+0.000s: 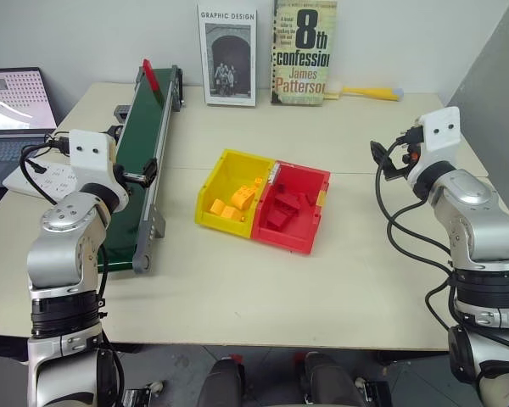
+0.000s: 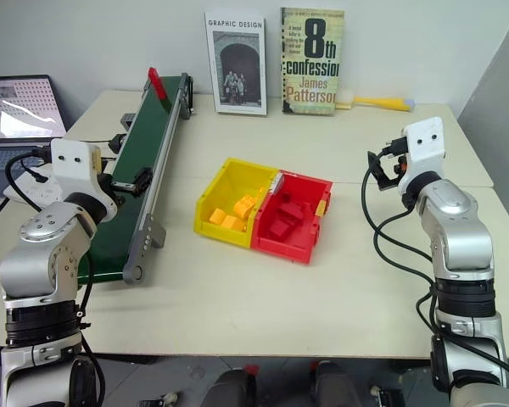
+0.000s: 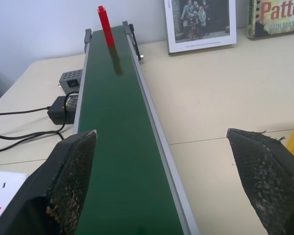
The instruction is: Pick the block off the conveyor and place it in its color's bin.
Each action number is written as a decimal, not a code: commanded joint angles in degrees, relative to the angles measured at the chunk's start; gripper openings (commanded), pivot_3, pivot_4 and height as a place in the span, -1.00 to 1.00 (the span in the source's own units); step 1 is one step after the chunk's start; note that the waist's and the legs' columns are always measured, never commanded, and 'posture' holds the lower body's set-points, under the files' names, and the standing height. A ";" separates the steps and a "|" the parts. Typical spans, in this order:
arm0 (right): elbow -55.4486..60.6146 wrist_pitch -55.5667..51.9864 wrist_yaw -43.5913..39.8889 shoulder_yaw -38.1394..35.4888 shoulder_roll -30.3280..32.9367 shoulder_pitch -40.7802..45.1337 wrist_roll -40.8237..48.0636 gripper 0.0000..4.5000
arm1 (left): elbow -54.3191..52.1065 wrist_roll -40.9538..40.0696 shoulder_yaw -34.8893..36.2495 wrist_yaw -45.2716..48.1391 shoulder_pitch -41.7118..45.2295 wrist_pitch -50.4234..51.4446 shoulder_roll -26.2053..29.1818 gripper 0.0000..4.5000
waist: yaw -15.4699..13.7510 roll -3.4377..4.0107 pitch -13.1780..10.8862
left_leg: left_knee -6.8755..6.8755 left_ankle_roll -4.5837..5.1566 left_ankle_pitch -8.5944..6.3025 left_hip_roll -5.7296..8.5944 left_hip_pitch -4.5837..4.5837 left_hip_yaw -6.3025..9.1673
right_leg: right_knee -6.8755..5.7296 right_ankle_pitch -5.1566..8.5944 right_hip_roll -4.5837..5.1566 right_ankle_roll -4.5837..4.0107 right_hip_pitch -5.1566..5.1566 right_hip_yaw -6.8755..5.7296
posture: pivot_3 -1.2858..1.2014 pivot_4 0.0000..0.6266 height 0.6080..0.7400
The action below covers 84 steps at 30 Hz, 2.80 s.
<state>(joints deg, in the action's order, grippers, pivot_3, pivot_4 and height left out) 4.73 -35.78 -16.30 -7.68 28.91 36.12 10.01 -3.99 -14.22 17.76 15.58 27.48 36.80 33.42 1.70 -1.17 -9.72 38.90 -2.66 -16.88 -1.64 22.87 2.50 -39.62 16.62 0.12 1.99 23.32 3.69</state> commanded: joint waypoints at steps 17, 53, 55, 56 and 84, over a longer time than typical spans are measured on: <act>10.47 -7.19 -24.92 2.40 3.16 5.69 19.33 1.00 | -0.36 -1.78 7.18 -8.81 1.58 -3.24 -5.52 0.97 | -0.03 0.00 0.00 | 0.00 0.01 -0.01 -0.01 0.02 0.11 | 0.00 0.00 0.00 0.00 0.00 -0.09 | 0.03 -0.52 1.00; 15.46 -12.30 -25.12 2.55 6.56 5.64 24.69 1.00 | 8.25 -0.04 4.74 -9.69 6.21 -7.95 -5.37 0.97 | -0.10 -0.02 0.01 | 0.01 0.00 0.00 0.01 0.02 0.22 | 0.08 0.00 0.03 0.00 -0.08 -0.18 | 0.03 -0.52 1.00; 15.50 -12.34 -25.05 2.58 6.59 5.70 24.82 1.00 | 8.27 -0.02 4.60 -9.72 6.23 -7.88 -5.46 0.97 | -0.10 -0.01 0.01 | 0.01 0.00 0.00 0.01 0.02 0.22 | 0.08 0.00 0.03 0.00 -0.08 -0.18 | 0.03 -0.52 1.00; 15.51 -12.33 -25.03 2.59 6.62 5.69 24.85 1.00 | 8.27 0.00 4.58 -9.74 6.23 -7.86 -5.47 0.97 | -0.10 -0.02 0.01 | 0.01 0.00 0.00 0.01 0.02 0.22 | 0.08 0.00 0.03 0.00 -0.08 -0.18 | 0.03 -0.52 1.00; 13.75 -11.21 -25.13 2.70 8.17 6.58 25.14 1.00 | 1.91 -7.28 5.68 -9.11 7.05 3.70 -5.20 -0.75 | -0.09 -0.02 0.01 | 0.01 0.00 0.00 0.00 0.02 0.23 | 0.09 0.00 0.03 0.00 -0.08 -0.17 | 0.03 -0.52 1.00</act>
<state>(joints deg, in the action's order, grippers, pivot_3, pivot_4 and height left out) 17.46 -48.00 -41.24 -3.26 35.90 41.66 34.96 0.90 -20.42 24.99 4.55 32.16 39.66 26.49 1.62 -1.18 -9.72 38.91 -2.66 -16.88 -1.63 22.90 2.74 -39.54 16.62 0.15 1.99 23.23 3.51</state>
